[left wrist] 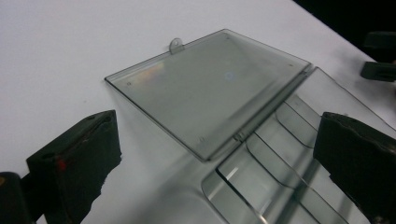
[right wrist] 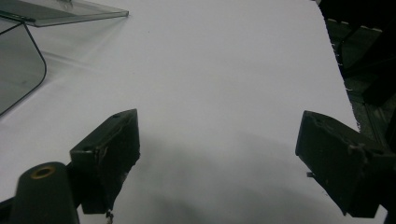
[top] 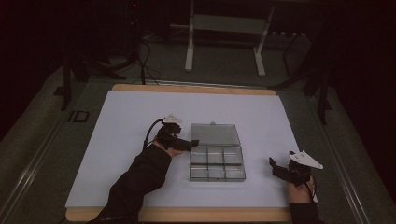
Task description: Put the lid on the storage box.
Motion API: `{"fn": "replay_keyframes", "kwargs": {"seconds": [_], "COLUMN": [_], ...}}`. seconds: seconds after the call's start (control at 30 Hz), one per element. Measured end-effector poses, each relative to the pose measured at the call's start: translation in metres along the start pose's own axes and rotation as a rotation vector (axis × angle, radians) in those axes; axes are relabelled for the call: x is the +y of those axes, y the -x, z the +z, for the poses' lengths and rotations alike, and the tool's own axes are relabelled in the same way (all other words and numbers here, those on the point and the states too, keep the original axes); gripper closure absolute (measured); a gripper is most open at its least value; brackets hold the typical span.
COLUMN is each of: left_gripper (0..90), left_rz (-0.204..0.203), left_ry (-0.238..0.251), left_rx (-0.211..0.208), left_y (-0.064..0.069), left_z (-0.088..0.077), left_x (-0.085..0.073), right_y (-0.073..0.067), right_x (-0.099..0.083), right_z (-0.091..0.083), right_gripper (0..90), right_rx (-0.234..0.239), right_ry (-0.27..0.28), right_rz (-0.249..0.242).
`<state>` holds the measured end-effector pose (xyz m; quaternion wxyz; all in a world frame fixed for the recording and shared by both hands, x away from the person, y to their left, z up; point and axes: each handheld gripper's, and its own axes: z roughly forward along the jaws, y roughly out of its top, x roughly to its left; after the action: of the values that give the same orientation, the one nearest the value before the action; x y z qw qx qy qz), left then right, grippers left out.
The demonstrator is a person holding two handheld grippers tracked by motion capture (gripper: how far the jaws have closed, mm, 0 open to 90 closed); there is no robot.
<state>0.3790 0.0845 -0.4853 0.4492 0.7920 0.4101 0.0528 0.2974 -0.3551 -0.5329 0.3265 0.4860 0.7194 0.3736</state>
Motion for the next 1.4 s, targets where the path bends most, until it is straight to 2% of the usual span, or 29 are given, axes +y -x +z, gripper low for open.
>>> {"fn": "replay_keyframes", "kwargs": {"seconds": [0.3,0.33,0.4,0.63,0.7,0.77,0.83,0.97,1.03,1.1,1.23,1.4], "left_gripper": [2.2,2.2,2.2,2.3,6.4,6.4,14.1,21.8,22.3,23.6,23.7,24.4], "left_rz": [-0.078,-0.081,-0.068,-0.117,-0.126,-0.140,-0.148,-0.169,-0.176,-0.199,-0.216,-0.251], "left_ry": [-0.027,-0.039,-0.067,-0.084,-0.091,-0.090,-0.089,-0.092,-0.092,-0.104,-0.118,-0.113], "left_rx": [0.046,0.038,0.059,0.040,0.047,0.048,0.051,0.046,0.041,0.021,0.000,-0.048], "left_y": [-0.003,-0.003,-0.001,-0.006,-0.009,-0.011,-0.014,-0.018,-0.019,-0.022,-0.025,-0.029], "left_z": [0.023,0.025,0.031,0.043,0.045,0.046,0.047,0.051,0.051,0.054,0.058,0.061], "left_x": [0.015,0.016,0.017,0.016,0.015,0.013,0.012,0.009,0.008,0.006,0.003,0.000], "right_y": [0.000,0.000,0.000,0.001,0.000,0.000,0.000,-0.001,-0.001,-0.001,-0.001,-0.001], "right_x": [0.000,0.000,0.000,0.000,0.000,0.000,0.000,0.000,0.000,0.000,0.000,0.000], "right_z": [0.000,0.000,-0.001,-0.001,-0.001,-0.001,0.000,0.000,0.000,0.000,0.000,0.000], "right_gripper": [14.0,14.0,14.0,14.0,14.0,14.0,14.0,14.0,14.0,14.0,14.0,14.0], "right_rx": [0.001,0.002,0.003,0.003,0.001,0.000,-0.001,-0.002,-0.002,-0.002,-0.002,0.001], "right_ry": [0.001,0.003,0.008,0.007,0.006,0.005,0.004,-0.001,-0.001,0.000,-0.001,-0.005], "right_rz": [-0.001,0.000,0.004,0.005,0.003,0.002,0.001,-0.007,-0.008,-0.007,-0.008,-0.010]}}
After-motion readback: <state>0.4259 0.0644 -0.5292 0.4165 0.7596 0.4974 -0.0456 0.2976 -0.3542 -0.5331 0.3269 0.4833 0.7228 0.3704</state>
